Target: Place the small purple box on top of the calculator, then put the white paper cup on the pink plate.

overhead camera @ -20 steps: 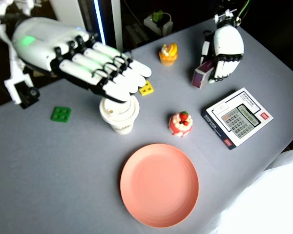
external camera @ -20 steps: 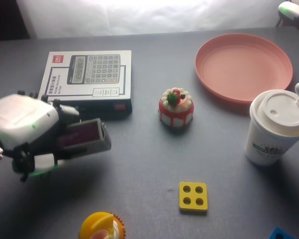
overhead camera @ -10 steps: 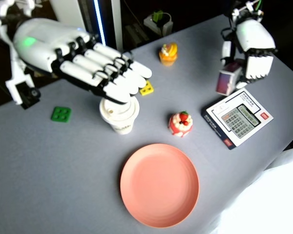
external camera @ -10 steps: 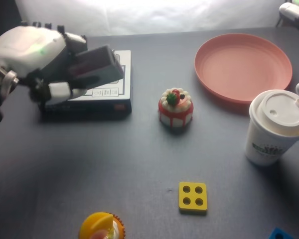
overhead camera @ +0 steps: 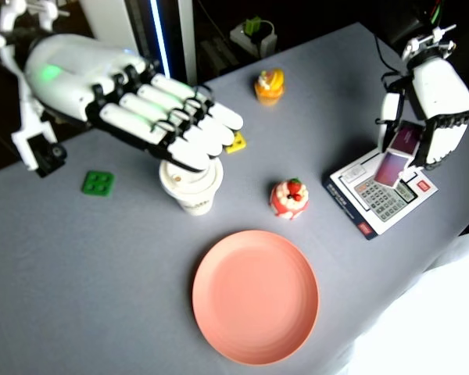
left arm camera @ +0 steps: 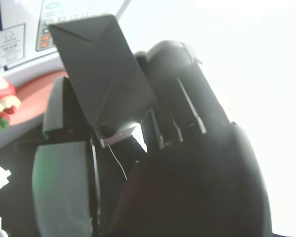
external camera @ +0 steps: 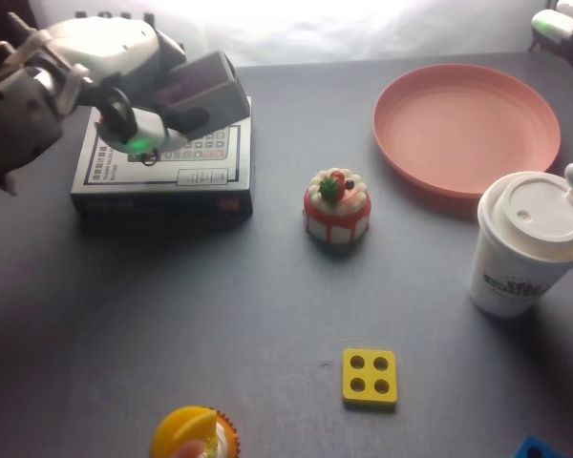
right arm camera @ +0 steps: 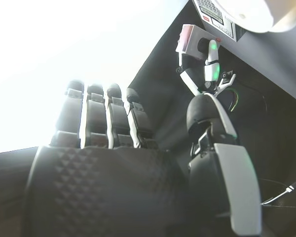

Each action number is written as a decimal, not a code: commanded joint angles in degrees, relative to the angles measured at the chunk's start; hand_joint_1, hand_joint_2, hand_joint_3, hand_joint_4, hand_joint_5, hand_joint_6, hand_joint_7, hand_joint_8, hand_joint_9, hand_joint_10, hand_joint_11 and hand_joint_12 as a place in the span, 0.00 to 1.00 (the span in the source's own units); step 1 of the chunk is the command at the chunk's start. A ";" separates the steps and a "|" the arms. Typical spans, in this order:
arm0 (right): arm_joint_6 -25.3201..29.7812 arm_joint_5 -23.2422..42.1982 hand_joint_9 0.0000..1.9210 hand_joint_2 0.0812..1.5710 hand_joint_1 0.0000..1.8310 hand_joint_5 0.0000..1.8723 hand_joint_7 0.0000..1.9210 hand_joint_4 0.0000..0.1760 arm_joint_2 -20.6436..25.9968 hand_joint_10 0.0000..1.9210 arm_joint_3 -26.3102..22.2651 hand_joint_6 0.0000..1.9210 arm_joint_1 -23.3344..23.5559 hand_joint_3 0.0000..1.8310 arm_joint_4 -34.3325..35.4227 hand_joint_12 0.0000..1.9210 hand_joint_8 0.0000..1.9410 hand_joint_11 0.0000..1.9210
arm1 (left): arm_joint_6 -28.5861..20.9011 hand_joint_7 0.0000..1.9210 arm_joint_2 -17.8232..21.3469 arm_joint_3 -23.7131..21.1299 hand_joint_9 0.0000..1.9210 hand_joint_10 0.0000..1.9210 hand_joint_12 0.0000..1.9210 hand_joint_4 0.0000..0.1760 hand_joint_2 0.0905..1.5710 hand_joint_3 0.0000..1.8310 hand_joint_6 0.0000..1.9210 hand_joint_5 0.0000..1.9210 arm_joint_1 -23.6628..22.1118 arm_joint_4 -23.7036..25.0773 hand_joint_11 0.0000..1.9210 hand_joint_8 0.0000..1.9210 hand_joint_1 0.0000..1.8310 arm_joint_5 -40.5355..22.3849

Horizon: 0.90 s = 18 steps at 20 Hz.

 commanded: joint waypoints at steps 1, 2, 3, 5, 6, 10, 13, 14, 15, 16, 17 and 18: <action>0.18 7.18 0.00 0.85 0.13 0.00 0.00 0.00 0.00 0.00 0.29 0.00 0.45 0.00 -0.01 0.00 0.00 0.00 | 2.20 0.41 -0.19 0.56 0.37 0.76 0.96 0.00 0.79 0.00 0.68 0.33 -1.33 -0.68 0.35 0.78 0.65 -4.05; 0.21 7.18 0.00 0.85 0.13 0.00 0.00 0.00 -0.02 0.00 0.31 0.00 0.45 0.00 -0.01 0.00 0.00 0.01 | 4.08 0.39 -0.42 0.81 0.33 0.69 0.93 0.00 0.80 0.00 0.71 0.33 -1.47 -1.97 0.28 0.77 0.63 -3.39; 0.24 7.18 0.00 0.85 0.11 0.00 0.00 0.00 -0.03 0.00 0.31 0.00 0.45 0.00 -0.01 0.01 0.00 0.01 | 5.35 0.38 -0.54 0.94 0.30 0.65 0.92 0.00 0.80 0.00 0.74 0.32 -1.50 -2.90 0.22 0.78 0.62 -2.99; 0.30 7.18 0.00 0.84 0.12 0.00 0.00 0.00 -0.05 0.00 0.32 0.00 0.43 0.00 -0.01 0.11 0.00 0.00 | 7.88 0.37 -0.69 1.19 0.24 0.59 0.94 0.00 0.79 0.00 0.49 0.24 -1.50 -4.81 0.07 0.76 0.69 -2.10; 0.32 7.18 0.00 0.84 0.12 0.00 0.00 0.00 -0.08 0.00 0.32 0.00 0.42 0.00 0.00 0.11 0.00 0.00 | 8.88 0.37 -0.88 1.36 0.24 0.59 0.94 0.00 0.79 0.00 0.49 0.24 -1.50 -5.53 0.07 0.76 0.69 -1.68; 0.44 7.19 0.00 0.84 0.12 0.00 0.00 0.00 -0.11 0.00 0.35 0.00 0.38 0.00 0.00 0.21 0.00 0.00 | 11.53 0.22 -1.64 2.12 0.12 0.49 0.89 0.00 0.75 0.00 0.06 0.25 -1.49 -7.46 0.01 0.14 0.58 -0.34; 0.49 7.19 0.00 0.85 0.14 0.00 0.00 0.00 -0.11 0.00 0.35 0.00 0.32 0.00 0.01 0.21 0.00 0.00 | 11.54 0.19 -1.62 2.08 0.09 0.36 0.82 0.00 0.74 0.00 0.01 0.19 -1.44 -7.49 0.00 0.03 0.54 -0.26; 0.58 7.19 0.00 0.85 0.13 0.00 0.00 0.00 -0.11 0.00 0.35 0.00 0.27 0.00 0.01 0.19 0.00 0.00 | 11.55 0.15 -1.43 1.80 0.08 0.22 0.68 0.00 0.72 0.00 0.00 0.15 -1.44 -7.34 0.00 0.01 0.52 -0.43; 0.65 7.19 0.00 0.85 0.13 0.00 0.00 0.00 -0.11 0.00 0.35 0.00 0.24 0.00 0.01 0.19 0.00 0.00 | 11.55 0.07 -1.18 1.46 0.03 0.08 0.44 0.00 0.71 0.00 0.00 0.07 -1.45 -7.03 0.00 0.00 0.47 -0.74; 0.85 7.20 0.00 0.85 0.12 0.00 0.00 0.00 -0.11 0.00 0.35 0.00 0.22 0.00 0.00 0.19 0.00 0.00 | 11.55 0.01 -0.45 0.46 0.01 0.02 0.24 0.16 0.70 0.00 0.00 0.03 -1.45 -6.30 0.00 0.00 0.45 -1.67; 1.00 7.22 0.00 0.84 0.13 0.00 0.00 0.00 -0.10 0.00 0.34 0.00 0.22 0.00 0.00 0.19 0.00 0.00 | 11.55 0.00 0.32 -0.65 0.00 0.00 0.09 0.35 0.69 0.00 0.00 0.01 -1.45 -5.32 0.00 0.00 0.44 -2.69; 1.07 7.29 0.00 0.83 0.15 0.00 0.00 0.00 -0.10 0.00 0.32 0.00 0.22 0.00 -0.03 0.15 0.00 0.00 | 11.55 0.00 1.01 -1.65 0.00 0.00 0.02 0.53 0.68 0.00 0.00 0.00 -1.47 -4.60 0.00 0.00 0.43 -3.64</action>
